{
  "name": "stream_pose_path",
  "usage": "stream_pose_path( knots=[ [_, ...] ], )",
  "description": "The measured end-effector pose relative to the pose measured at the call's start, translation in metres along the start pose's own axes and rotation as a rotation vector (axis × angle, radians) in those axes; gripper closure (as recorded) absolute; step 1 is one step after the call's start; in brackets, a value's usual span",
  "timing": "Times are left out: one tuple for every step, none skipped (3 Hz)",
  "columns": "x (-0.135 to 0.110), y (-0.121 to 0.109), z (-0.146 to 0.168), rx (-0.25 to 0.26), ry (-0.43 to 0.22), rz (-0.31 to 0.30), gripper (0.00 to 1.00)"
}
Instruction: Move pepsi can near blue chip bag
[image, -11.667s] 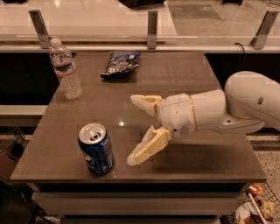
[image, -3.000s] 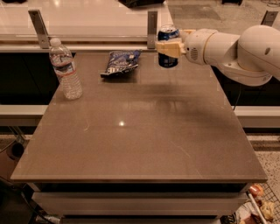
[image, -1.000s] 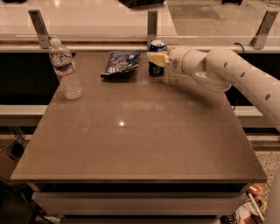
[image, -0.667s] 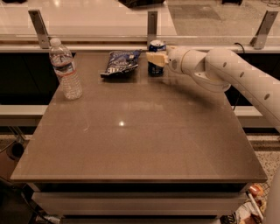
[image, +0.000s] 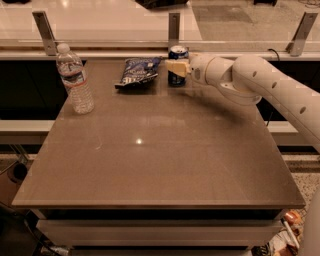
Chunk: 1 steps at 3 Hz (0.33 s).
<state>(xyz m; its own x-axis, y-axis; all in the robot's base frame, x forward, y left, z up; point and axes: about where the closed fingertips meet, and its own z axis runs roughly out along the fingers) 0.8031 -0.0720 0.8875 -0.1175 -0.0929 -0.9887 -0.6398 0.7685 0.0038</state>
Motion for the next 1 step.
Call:
stream_pose_path(
  knots=[
    [0.0001, 0.0021, 0.0018, -0.004, 0.0, 0.0, 0.0]
  ],
)
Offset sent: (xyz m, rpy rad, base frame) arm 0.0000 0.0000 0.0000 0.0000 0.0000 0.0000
